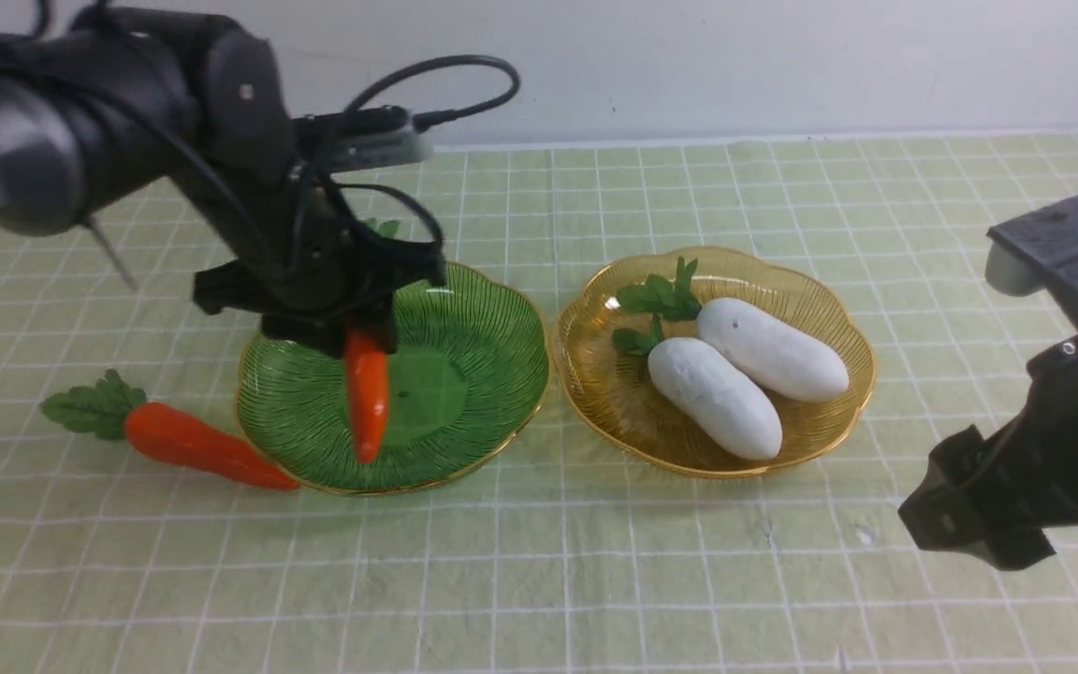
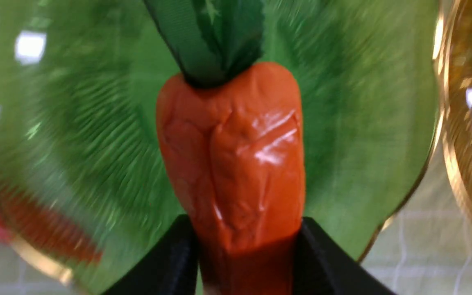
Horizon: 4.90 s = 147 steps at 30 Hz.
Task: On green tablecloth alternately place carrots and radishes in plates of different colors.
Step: 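Pick up the carrot and put it on the nearest plate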
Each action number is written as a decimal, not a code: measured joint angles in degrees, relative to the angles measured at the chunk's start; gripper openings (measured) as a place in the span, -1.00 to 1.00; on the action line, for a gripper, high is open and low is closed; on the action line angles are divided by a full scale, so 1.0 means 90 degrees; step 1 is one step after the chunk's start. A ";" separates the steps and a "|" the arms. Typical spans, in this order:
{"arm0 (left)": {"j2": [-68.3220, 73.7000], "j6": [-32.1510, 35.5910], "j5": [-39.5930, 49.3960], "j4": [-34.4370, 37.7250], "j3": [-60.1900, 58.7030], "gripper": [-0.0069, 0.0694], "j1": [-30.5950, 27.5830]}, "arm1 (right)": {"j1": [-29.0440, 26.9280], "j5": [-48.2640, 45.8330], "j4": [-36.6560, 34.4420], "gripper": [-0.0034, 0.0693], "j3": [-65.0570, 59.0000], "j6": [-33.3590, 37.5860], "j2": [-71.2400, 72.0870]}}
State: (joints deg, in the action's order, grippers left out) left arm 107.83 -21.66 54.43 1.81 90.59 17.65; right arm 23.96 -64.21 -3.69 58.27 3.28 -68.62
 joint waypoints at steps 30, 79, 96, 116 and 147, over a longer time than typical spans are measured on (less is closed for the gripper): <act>0.0501 0.1276 0.1825 -0.0976 0.3511 -0.42 -0.0251 | 0.0000 -0.0001 -0.0052 0.61 0.0000 0.0000 0.0000; 0.0198 0.0903 -0.0961 0.2285 -0.1721 0.33 -0.3262 | 0.0000 -0.0072 -0.0331 0.60 0.0000 0.0140 0.0000; 0.0631 0.0879 -0.1093 0.2052 -0.1726 0.23 -0.3262 | 0.0000 -0.0060 -0.0331 0.60 0.0000 0.0186 0.0000; 0.0096 0.2825 0.0420 0.2347 -0.0129 0.14 -0.2448 | 0.0000 0.0099 -0.0331 0.60 0.0000 0.0186 0.0000; 0.0373 0.2834 0.0396 0.0449 -0.0129 0.66 -0.1118 | 0.0000 0.3269 0.1681 -0.94 -0.2577 -0.1574 0.5578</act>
State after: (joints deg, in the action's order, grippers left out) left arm 111.19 3.85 57.99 5.85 89.43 7.59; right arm 23.96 -34.78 11.44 35.07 -10.89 -18.42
